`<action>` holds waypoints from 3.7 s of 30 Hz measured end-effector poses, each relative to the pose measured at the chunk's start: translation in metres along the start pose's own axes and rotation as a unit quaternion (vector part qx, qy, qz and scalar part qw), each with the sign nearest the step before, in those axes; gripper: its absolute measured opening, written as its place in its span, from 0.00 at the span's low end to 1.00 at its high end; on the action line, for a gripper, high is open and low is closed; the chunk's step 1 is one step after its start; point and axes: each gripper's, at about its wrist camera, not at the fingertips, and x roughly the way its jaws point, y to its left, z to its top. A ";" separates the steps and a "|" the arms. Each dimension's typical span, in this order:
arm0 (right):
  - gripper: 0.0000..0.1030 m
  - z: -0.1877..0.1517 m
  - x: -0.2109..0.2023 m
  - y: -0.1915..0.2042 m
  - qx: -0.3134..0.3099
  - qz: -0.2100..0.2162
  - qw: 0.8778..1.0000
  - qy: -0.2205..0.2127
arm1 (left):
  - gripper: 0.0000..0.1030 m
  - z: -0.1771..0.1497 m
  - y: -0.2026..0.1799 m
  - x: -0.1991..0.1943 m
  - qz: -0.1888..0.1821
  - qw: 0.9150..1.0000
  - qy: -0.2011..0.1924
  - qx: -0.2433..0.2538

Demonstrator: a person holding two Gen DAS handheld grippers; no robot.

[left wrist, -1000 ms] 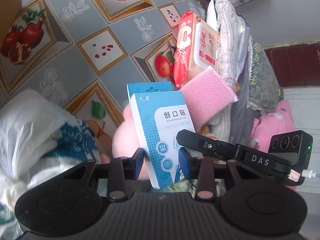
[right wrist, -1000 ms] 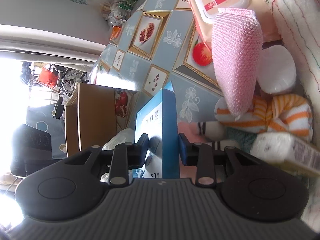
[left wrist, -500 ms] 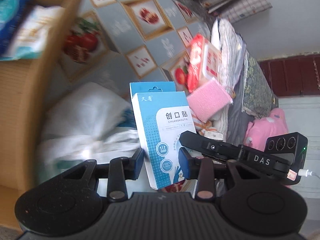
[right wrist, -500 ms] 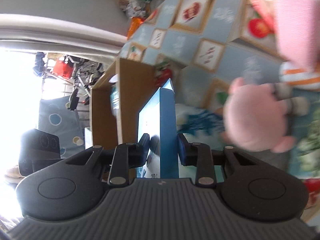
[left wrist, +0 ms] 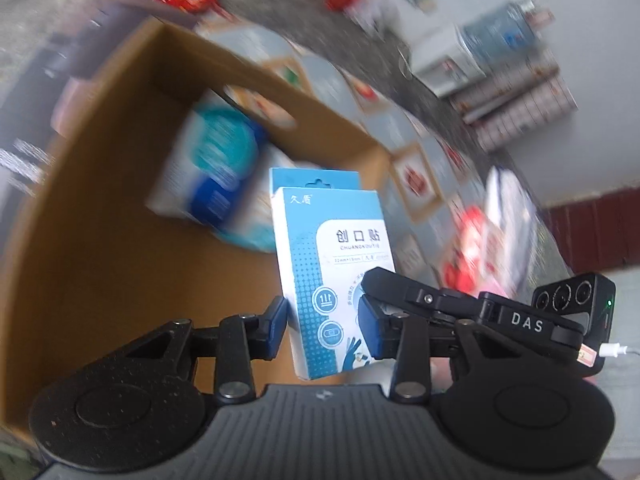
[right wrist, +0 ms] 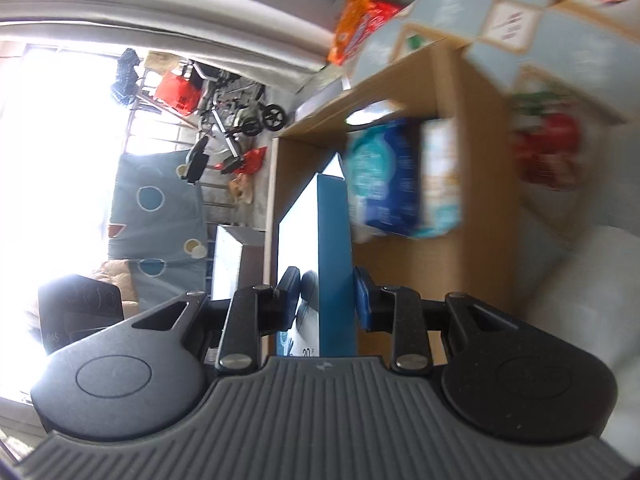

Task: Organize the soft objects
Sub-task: 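Carry the bandage box with the right tool over the cardboard box, then lower the bandage box beside the wipes pack and open the right tool, then move the right tool out of the box toward the pink sponge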

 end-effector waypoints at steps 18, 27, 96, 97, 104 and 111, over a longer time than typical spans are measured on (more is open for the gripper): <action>0.22 0.024 0.168 -0.009 0.051 -0.073 0.995 -0.048 | 0.37 0.083 0.092 0.022 0.113 0.992 -0.050 0.027; 0.22 0.011 0.148 0.007 0.022 -0.109 0.994 -0.006 | 0.43 0.066 0.103 -0.001 0.109 0.993 -0.051 0.001; 0.45 -0.049 -0.145 -0.126 0.112 -0.067 0.973 -0.192 | 0.62 -0.067 -0.035 0.079 0.058 0.986 0.101 0.116; 0.45 -0.052 -0.144 -0.129 0.113 -0.067 0.973 -0.190 | 0.59 -0.074 -0.039 0.085 0.063 0.985 0.105 0.125; 0.45 -0.057 -0.153 -0.137 0.113 -0.057 0.976 -0.174 | 0.24 -0.099 -0.046 0.109 0.088 0.980 0.132 0.116; 0.45 -0.054 -0.162 -0.144 0.092 -0.088 0.981 -0.146 | 0.21 -0.111 -0.073 0.112 0.115 0.972 0.111 0.173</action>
